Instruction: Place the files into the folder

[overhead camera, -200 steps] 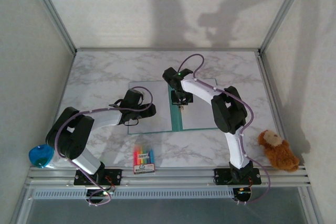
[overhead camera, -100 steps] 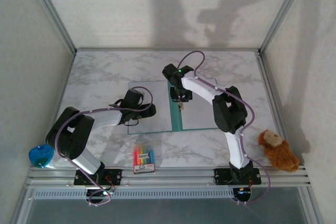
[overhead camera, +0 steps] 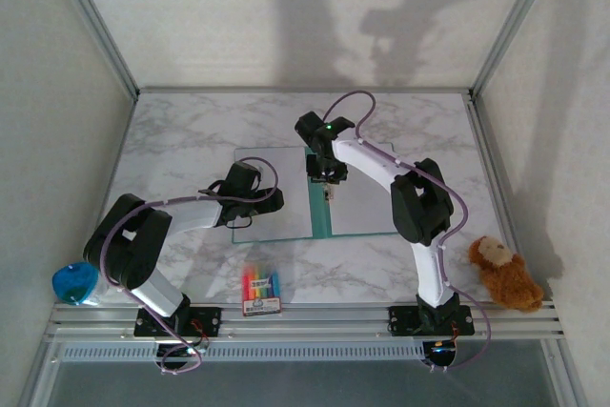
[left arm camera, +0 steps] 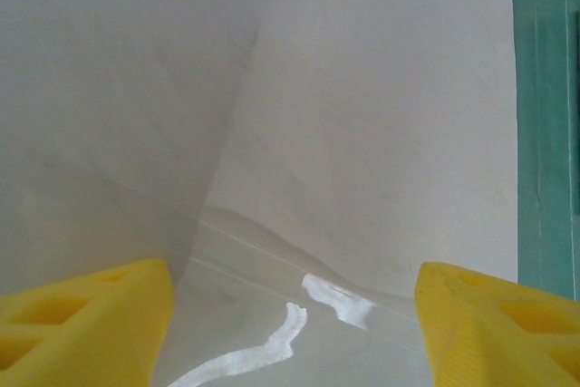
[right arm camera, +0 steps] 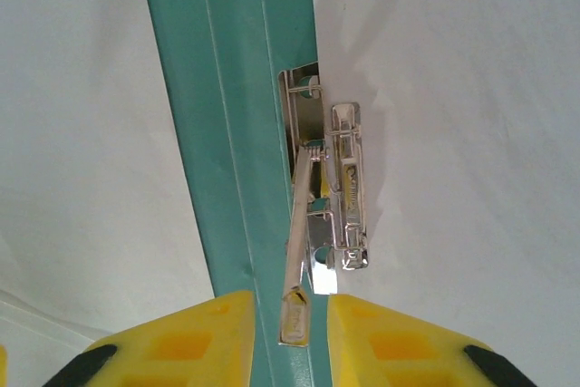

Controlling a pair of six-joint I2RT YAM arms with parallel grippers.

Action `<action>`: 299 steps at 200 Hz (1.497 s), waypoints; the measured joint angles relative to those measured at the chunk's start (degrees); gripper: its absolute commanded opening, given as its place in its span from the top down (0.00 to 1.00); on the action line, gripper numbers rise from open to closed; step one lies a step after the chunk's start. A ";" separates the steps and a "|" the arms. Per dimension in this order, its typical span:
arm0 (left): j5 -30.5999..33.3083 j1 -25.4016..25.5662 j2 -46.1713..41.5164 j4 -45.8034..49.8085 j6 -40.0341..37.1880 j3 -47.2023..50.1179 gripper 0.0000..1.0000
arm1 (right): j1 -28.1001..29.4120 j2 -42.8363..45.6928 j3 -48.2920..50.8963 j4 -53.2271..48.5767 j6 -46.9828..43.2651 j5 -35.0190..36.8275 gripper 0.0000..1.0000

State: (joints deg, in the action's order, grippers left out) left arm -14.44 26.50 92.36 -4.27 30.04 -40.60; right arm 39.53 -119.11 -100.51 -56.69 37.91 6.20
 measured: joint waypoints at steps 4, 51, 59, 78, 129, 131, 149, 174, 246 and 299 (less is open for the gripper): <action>0.00 0.00 0.00 0.00 0.00 0.00 0.27 | 0.02 0.00 0.02 0.04 0.04 -0.04 0.74; 0.17 0.04 0.00 0.00 0.00 0.00 0.27 | 0.15 0.00 1.25 0.33 0.50 -0.26 0.77; 0.17 0.04 0.00 0.00 0.00 0.00 0.27 | 0.15 0.00 1.55 0.35 0.48 -0.26 0.77; 0.17 0.04 0.00 -0.02 0.00 0.00 0.27 | 0.15 0.00 2.03 0.33 0.50 -0.24 0.78; 0.17 0.04 0.00 -0.04 0.00 0.02 0.27 | 0.15 0.00 2.93 0.31 0.70 -0.24 0.78; 0.17 0.04 0.00 -0.04 0.00 0.02 0.27 | 0.15 0.00 2.93 0.33 0.70 -0.24 0.78; 0.17 0.04 0.00 -0.04 0.00 0.02 0.27 | 0.15 0.00 2.93 0.33 0.74 -0.24 0.74; 0.17 0.04 0.00 -0.26 0.00 0.20 0.27 | 0.15 0.00 2.93 0.33 0.76 -0.20 0.73; 0.17 0.04 0.00 -0.61 0.02 0.33 0.27 | 0.15 0.00 2.56 0.33 0.79 0.17 0.75; 0.17 0.04 0.00 -0.61 0.02 0.33 0.27 | 0.15 0.00 1.62 0.31 0.79 0.17 0.78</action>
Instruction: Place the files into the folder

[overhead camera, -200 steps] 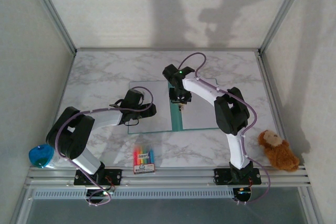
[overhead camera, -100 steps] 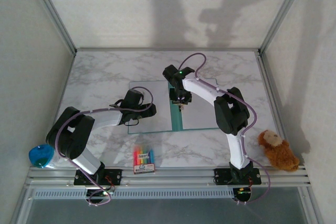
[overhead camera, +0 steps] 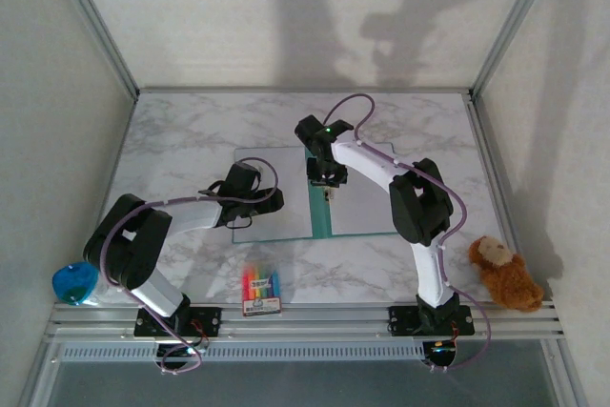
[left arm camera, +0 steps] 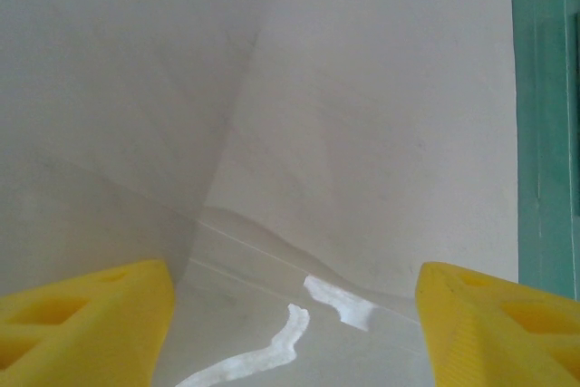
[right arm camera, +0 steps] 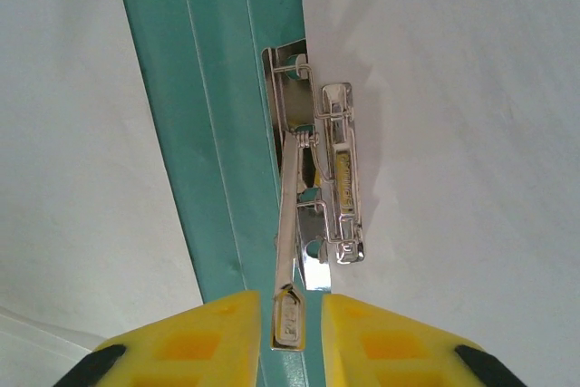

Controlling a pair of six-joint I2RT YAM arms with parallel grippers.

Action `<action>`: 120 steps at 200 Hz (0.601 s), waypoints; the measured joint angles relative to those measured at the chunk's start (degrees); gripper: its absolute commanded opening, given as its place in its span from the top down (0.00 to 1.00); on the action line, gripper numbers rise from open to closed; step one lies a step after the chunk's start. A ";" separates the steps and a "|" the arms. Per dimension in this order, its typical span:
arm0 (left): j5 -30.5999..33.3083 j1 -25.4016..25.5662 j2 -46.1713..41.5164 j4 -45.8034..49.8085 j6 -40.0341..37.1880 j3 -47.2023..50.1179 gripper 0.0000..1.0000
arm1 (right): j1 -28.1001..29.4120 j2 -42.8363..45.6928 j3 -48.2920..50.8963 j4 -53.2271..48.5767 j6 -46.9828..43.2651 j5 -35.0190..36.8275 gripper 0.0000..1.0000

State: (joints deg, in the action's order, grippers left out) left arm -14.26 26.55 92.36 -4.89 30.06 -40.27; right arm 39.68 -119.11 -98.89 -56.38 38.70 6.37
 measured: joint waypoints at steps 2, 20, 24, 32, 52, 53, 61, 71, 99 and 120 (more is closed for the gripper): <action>0.00 0.00 0.00 0.00 0.00 0.00 0.27 | 0.00 0.00 0.00 0.00 0.00 0.00 0.78; 0.00 0.00 0.00 0.00 0.00 0.02 0.27 | 0.00 0.00 -0.02 -0.02 0.02 0.00 0.80; 0.00 0.00 0.00 -0.02 0.00 0.04 0.27 | 0.00 0.00 -0.02 -0.02 0.04 0.00 0.81; 0.00 0.00 0.00 -0.04 -0.02 0.07 0.27 | 0.00 0.00 -0.02 -0.02 0.04 0.02 0.82; 0.00 0.00 0.00 -0.09 0.00 0.11 0.27 | 0.00 0.00 -0.02 -0.04 0.07 0.02 0.83; 0.00 0.00 0.00 -0.11 0.00 0.11 0.27 | 0.00 0.00 -0.02 -0.04 0.07 0.02 0.83; 0.00 0.00 0.00 -0.13 -0.02 0.11 0.27 | 0.00 0.00 -0.02 -0.04 0.09 0.04 0.84; 0.00 0.00 0.00 -0.13 0.00 0.11 0.27 | 0.00 0.00 -0.02 -0.07 0.07 0.04 0.85; 0.00 0.00 0.00 -0.13 0.00 0.11 0.27 | 0.00 0.00 -0.02 -0.22 0.07 0.02 0.86; 0.00 0.00 0.00 -0.13 -0.02 0.11 0.27 | 0.00 0.00 -0.02 -0.22 0.09 0.00 0.86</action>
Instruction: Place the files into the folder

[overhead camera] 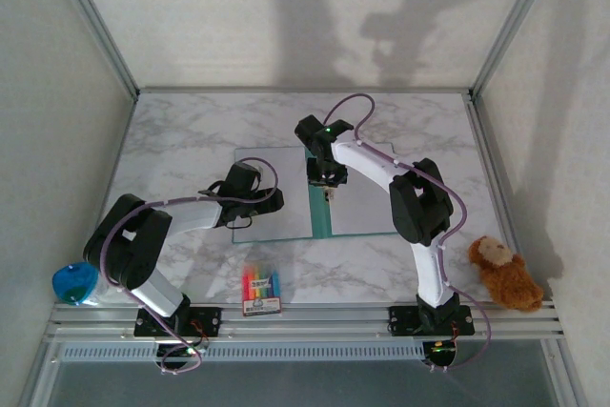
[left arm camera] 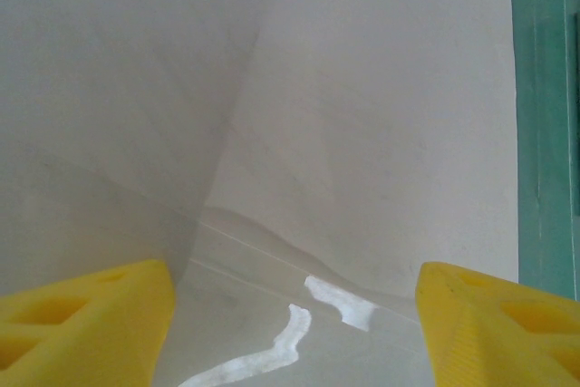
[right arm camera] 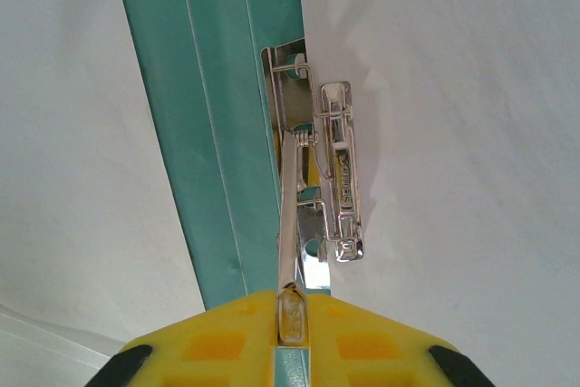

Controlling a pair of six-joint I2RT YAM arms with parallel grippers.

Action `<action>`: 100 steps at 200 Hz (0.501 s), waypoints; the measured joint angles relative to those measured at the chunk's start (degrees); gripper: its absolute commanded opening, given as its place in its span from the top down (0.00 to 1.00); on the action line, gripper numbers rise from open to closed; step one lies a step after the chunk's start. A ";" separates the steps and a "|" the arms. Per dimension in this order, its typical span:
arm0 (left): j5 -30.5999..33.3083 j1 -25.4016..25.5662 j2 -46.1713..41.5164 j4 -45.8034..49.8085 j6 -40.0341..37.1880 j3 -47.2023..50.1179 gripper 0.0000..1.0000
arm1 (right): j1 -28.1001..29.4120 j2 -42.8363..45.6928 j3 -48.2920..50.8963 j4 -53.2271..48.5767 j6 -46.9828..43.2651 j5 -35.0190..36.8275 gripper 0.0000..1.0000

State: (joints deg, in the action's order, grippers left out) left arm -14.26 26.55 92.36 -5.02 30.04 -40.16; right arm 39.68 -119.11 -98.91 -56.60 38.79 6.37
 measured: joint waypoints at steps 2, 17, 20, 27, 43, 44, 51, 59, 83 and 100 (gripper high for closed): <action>0.02 0.00 0.00 0.00 0.02 0.00 0.27 | 0.00 0.00 0.00 0.00 -0.02 0.00 0.86; 0.02 0.00 0.00 0.00 0.00 0.00 0.27 | 0.02 0.00 0.00 0.00 -0.02 0.00 0.86; 0.02 0.00 0.00 0.00 0.02 0.00 0.27 | 0.00 0.00 0.02 0.02 -0.02 0.00 0.86; 0.00 0.00 0.00 0.00 0.00 0.00 0.27 | 0.00 0.00 0.04 0.02 -0.02 0.00 0.86; 0.00 0.00 0.00 0.00 0.02 0.00 0.27 | 0.02 0.00 0.46 0.15 -0.02 -0.04 0.86; 0.02 0.00 0.00 0.00 0.02 0.00 0.27 | 0.04 0.00 0.50 0.17 -0.02 -0.04 0.86; 0.02 0.00 0.00 0.00 0.00 0.00 0.27 | 0.09 0.00 0.79 0.22 -0.04 -0.04 0.86; 0.00 0.02 0.00 -0.22 0.00 0.00 0.27 | 0.17 0.00 1.07 0.22 -0.04 -0.04 0.86; 0.00 0.02 0.00 -0.31 0.00 0.00 0.27 | 0.39 0.00 1.77 0.44 -0.04 -0.02 0.87; 0.02 0.02 0.00 -0.31 0.00 0.00 0.27 | 0.39 0.02 2.05 0.50 -0.09 -0.02 0.88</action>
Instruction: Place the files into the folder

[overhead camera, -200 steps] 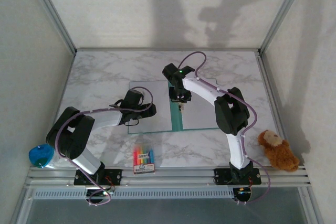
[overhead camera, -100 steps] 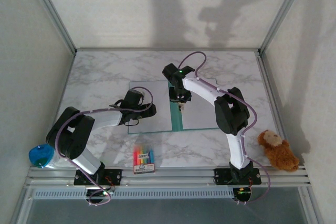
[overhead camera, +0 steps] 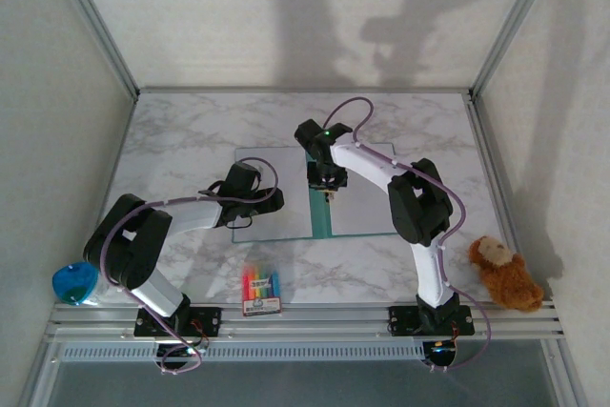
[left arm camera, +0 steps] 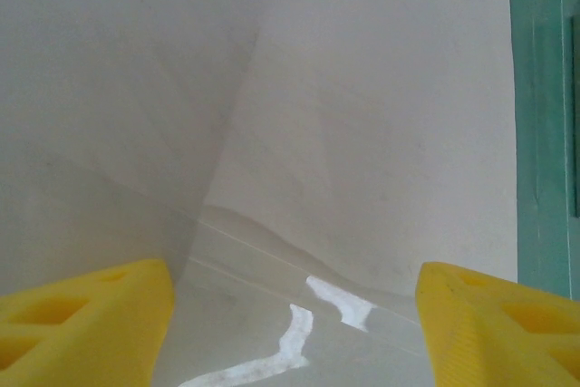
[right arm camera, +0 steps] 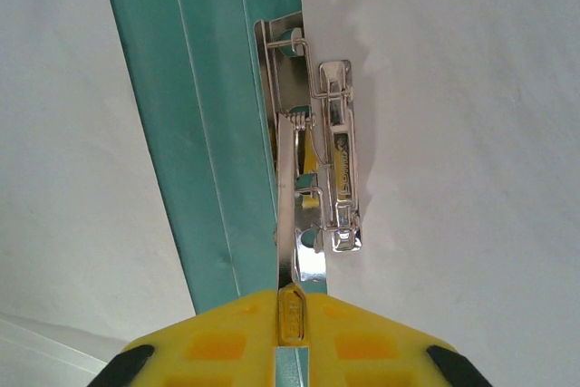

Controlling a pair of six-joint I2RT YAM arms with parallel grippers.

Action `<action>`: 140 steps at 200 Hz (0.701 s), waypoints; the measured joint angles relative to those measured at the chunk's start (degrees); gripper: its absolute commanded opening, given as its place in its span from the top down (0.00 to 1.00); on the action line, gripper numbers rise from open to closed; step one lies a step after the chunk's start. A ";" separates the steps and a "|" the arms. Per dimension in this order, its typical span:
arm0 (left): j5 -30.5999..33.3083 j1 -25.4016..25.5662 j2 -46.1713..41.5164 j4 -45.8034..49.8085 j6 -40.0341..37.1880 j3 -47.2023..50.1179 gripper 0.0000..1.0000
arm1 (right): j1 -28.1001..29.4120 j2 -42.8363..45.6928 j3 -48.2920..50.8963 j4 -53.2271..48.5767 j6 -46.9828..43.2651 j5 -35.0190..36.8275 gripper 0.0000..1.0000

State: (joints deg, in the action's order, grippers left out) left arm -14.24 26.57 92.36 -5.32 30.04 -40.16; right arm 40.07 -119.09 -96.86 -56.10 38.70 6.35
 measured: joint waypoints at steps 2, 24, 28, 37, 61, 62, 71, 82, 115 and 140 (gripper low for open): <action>-0.02 0.00 0.00 0.00 0.00 0.00 0.27 | 0.00 0.00 0.02 0.02 0.00 0.00 0.88; 0.02 0.02 0.00 0.00 0.00 0.00 0.27 | 0.09 0.13 0.46 0.28 -0.11 0.02 0.89; 0.02 0.02 0.00 0.02 0.00 0.00 0.27 | 0.11 0.17 0.57 0.39 -0.11 0.02 0.89; 0.02 0.02 0.00 0.00 0.00 0.00 0.27 | 0.22 0.17 0.68 0.50 -0.11 0.02 0.89; 0.02 0.04 0.00 0.00 0.00 0.00 0.27 | 0.35 0.17 1.01 0.79 -0.11 0.07 0.89; 0.04 0.04 0.00 0.00 0.00 0.00 0.27 | 0.35 0.20 1.05 0.81 -0.11 0.07 0.89; 0.04 0.04 0.00 0.00 0.00 0.00 0.27 | 0.37 0.24 1.31 0.92 -0.11 0.07 0.89; 0.15 0.04 0.02 0.00 0.00 0.00 0.27 | 0.44 0.28 1.62 1.07 -0.11 0.07 0.90; 0.37 0.13 0.07 0.00 0.00 0.00 0.27 | 0.72 0.28 1.92 1.22 -0.11 0.76 0.90; 0.39 0.15 0.11 0.00 0.00 -0.02 0.27 | 1.07 0.28 2.34 1.27 -0.13 1.62 0.91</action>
State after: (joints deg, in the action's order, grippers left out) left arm -13.85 26.72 92.47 -5.32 30.04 -40.18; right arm 41.15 -118.80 -94.52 -54.83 38.57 7.97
